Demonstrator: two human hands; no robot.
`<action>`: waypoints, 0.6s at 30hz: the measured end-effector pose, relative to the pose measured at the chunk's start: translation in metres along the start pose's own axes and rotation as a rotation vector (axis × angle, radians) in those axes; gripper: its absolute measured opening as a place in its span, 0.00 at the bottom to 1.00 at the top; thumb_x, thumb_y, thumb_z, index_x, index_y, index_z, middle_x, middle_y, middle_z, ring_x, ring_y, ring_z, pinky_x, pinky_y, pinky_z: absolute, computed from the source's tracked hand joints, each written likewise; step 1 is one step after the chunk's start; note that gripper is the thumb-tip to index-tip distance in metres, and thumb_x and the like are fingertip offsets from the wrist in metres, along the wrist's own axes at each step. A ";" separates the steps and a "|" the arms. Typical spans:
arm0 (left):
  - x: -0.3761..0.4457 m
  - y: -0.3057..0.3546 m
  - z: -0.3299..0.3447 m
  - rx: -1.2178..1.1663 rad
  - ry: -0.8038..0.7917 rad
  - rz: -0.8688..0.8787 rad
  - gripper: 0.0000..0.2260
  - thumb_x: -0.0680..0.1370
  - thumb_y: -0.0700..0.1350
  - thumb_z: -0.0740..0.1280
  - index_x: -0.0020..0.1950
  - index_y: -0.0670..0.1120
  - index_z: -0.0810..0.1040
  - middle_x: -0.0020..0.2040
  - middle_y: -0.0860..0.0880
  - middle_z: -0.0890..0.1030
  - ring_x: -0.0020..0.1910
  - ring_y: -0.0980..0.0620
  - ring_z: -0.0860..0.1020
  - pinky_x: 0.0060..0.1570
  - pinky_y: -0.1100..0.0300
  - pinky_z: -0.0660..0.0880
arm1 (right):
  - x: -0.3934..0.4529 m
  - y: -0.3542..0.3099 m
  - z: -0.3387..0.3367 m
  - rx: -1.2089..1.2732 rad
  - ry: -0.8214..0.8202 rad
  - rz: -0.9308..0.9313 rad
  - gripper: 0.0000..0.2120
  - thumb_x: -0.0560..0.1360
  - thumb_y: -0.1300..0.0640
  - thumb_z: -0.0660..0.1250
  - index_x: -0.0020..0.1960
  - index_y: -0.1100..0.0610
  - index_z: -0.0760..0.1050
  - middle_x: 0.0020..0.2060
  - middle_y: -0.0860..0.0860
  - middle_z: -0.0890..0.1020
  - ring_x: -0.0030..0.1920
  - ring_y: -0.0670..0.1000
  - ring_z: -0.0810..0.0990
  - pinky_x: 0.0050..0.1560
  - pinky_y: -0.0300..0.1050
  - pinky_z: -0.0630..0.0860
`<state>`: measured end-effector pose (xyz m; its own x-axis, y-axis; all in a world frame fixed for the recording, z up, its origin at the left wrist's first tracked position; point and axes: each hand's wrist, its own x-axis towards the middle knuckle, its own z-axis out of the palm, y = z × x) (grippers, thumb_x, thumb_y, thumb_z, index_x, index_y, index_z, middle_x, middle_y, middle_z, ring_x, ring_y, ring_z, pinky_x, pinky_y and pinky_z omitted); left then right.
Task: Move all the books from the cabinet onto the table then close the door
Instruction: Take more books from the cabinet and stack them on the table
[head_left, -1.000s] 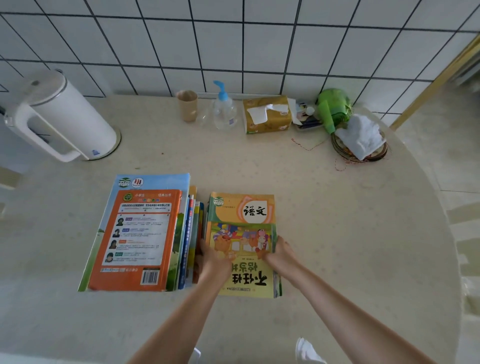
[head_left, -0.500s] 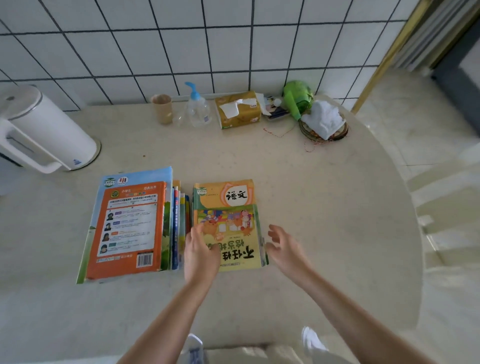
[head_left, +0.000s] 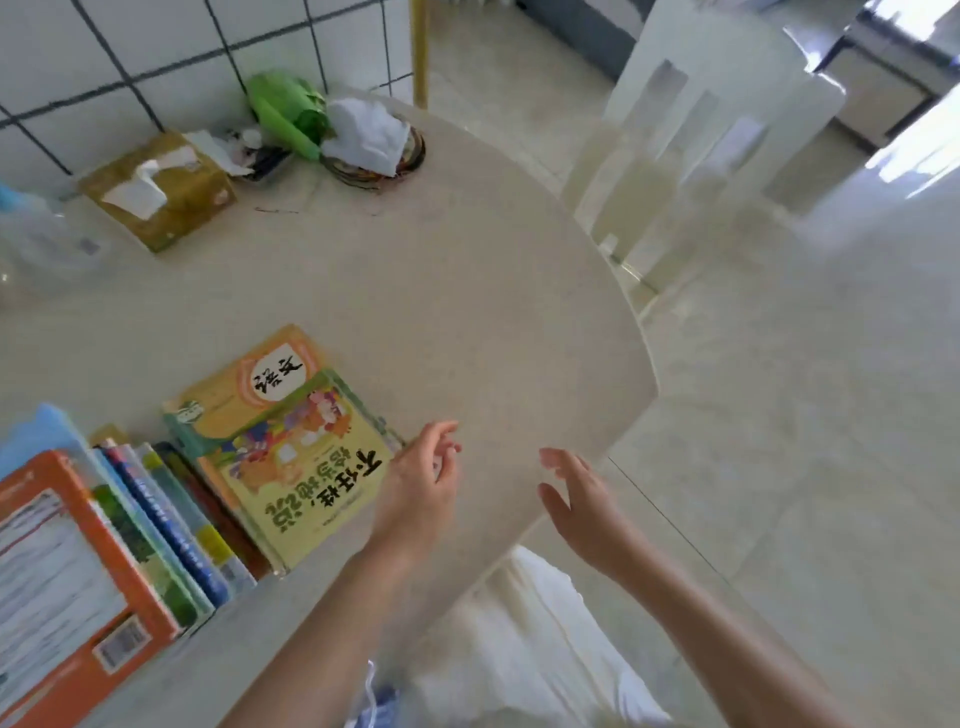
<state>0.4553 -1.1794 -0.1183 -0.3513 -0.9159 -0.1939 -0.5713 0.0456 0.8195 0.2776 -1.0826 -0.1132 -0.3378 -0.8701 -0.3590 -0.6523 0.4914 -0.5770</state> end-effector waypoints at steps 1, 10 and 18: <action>-0.006 0.009 0.015 0.018 -0.074 0.040 0.11 0.80 0.42 0.63 0.62 0.48 0.77 0.48 0.52 0.82 0.48 0.54 0.80 0.51 0.55 0.78 | -0.023 0.017 -0.004 0.021 0.048 0.049 0.17 0.79 0.58 0.62 0.67 0.58 0.69 0.61 0.52 0.76 0.62 0.52 0.75 0.58 0.37 0.66; -0.042 0.022 0.068 0.206 -0.357 0.216 0.11 0.79 0.45 0.64 0.61 0.49 0.78 0.46 0.49 0.85 0.45 0.48 0.83 0.47 0.53 0.78 | -0.092 0.068 -0.017 0.031 0.187 0.238 0.17 0.80 0.54 0.59 0.68 0.53 0.69 0.60 0.47 0.77 0.61 0.49 0.75 0.60 0.43 0.71; -0.137 0.079 0.181 0.306 -0.626 0.429 0.09 0.78 0.43 0.66 0.57 0.49 0.80 0.40 0.53 0.81 0.42 0.52 0.81 0.47 0.53 0.78 | -0.245 0.171 -0.029 0.183 0.394 0.441 0.19 0.79 0.56 0.61 0.68 0.57 0.68 0.58 0.50 0.79 0.59 0.50 0.77 0.60 0.40 0.70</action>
<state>0.3241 -0.9786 -0.1249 -0.8825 -0.4064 -0.2365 -0.4388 0.5312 0.7247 0.2290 -0.7859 -0.1028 -0.7970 -0.5154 -0.3148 -0.2788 0.7764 -0.5652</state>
